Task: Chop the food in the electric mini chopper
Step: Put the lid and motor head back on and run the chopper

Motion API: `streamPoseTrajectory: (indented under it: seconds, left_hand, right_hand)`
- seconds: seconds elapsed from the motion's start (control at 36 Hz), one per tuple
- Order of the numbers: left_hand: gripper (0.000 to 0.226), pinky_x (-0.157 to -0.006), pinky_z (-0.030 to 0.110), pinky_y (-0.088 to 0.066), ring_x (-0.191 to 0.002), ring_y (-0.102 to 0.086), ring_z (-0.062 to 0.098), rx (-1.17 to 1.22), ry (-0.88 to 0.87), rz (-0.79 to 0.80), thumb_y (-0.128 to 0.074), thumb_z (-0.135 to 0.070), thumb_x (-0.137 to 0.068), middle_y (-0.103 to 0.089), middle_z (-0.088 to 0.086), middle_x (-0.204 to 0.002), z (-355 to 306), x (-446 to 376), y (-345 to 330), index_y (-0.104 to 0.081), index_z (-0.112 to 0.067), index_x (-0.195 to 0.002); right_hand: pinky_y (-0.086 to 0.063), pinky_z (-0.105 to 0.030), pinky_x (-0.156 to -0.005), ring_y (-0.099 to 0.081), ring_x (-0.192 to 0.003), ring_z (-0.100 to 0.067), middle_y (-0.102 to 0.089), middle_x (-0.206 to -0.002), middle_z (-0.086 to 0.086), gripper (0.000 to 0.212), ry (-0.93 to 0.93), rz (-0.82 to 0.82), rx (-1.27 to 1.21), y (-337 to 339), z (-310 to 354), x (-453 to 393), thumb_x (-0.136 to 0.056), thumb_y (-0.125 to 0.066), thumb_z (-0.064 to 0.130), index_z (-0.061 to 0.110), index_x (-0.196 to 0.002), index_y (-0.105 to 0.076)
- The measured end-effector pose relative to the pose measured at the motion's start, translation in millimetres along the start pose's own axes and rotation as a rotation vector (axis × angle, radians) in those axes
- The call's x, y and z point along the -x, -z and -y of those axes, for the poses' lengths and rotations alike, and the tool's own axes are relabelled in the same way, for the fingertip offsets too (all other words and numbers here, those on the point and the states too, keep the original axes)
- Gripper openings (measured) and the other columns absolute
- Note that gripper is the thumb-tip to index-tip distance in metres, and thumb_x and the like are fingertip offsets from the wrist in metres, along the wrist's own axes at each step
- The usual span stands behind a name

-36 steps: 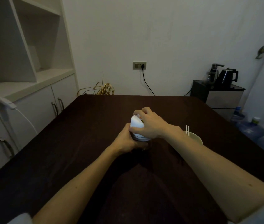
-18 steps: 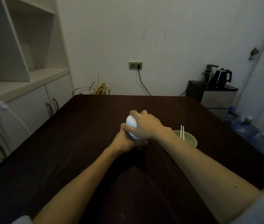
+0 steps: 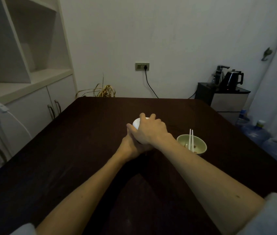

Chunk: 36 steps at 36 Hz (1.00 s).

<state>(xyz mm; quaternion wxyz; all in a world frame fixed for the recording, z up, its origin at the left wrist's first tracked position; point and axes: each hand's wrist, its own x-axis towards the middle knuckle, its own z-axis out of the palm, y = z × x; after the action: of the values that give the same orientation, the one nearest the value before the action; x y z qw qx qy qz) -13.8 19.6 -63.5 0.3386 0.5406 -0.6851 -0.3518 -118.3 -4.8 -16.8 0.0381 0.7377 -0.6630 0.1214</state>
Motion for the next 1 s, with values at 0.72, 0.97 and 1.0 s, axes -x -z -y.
streamPoseTrajectory:
  seconds: [0.72,0.97,1.0]
  left_hand:
    - [0.114,-0.062,0.014,-0.038,-0.094,-0.053,0.007,-0.048,0.047,0.0,-0.088,-0.05,-0.046,-0.054,-0.008,-0.115,8.2,-4.2,6.1,-0.025,-0.03,-0.139]
    - [0.108,-0.058,0.011,-0.039,-0.085,-0.054,0.0,-0.044,0.032,0.003,-0.086,-0.053,-0.041,-0.052,-0.016,-0.101,5.2,-2.5,9.3,-0.027,-0.036,-0.13]
    - [0.105,-0.058,0.012,-0.04,-0.085,-0.055,0.001,-0.047,0.029,0.002,-0.086,-0.053,-0.041,-0.053,-0.016,-0.101,4.1,-1.9,9.1,-0.028,-0.037,-0.127]
  right_hand:
    - [-0.04,-0.047,-0.078,-0.045,-0.119,-0.05,-0.038,-0.141,-0.022,0.067,0.193,0.084,-0.104,4.7,-10.6,-1.5,-0.091,-0.037,0.069,0.03,-0.146,-0.033]
    - [-0.04,-0.047,-0.081,-0.044,-0.116,-0.048,-0.038,-0.14,-0.02,0.062,0.228,0.112,-0.141,7.7,-13.5,-0.8,-0.09,-0.037,0.068,0.034,-0.142,-0.035]
    - [-0.041,-0.047,-0.081,-0.045,-0.116,-0.047,-0.039,-0.139,-0.019,0.062,0.227,0.102,-0.147,7.9,-13.3,-0.2,-0.09,-0.038,0.068,0.034,-0.141,-0.036]
